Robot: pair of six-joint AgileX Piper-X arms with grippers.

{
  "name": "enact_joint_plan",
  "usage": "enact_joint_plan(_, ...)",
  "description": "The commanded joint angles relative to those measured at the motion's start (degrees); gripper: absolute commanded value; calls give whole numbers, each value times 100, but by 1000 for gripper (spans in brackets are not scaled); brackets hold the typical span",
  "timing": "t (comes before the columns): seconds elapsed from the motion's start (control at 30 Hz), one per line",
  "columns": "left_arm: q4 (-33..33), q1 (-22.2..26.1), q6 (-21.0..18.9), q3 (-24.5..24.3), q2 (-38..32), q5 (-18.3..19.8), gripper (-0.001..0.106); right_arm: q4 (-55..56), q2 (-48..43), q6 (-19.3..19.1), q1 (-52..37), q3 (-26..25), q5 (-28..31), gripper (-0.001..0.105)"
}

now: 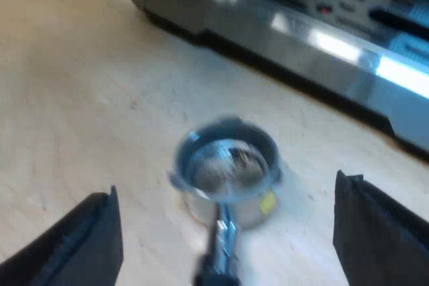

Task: Grind coffee beans and then tamp

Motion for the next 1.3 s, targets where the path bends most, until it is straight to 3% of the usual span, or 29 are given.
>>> enact_joint_plan(0.03,-35,-378,-36,-226,29,80,0,-173,-33,-27,-23,196,15,67)
enact_joint_plan(0.17,-35,-841,-36,-378,278,174,0,-348,-33,-26,-23,455,-388,67)
enact_joint_plan(0.33,-68,-1485,-36,-497,798,161,0,-637,-42,-26,-23,585,-354,67)
enact_joint_plan(0.53,-258,-1918,-61,-494,1399,150,0,-636,-42,-26,-23,585,-366,67)
enact_joint_plan(0.73,-566,-2133,-61,-494,1834,150,0,-636,-42,-26,-23,585,-366,67)
enact_joint_plan(1.3,-845,-2132,-22,-494,2725,212,0,-636,-42,-26,-23,585,-366,67)
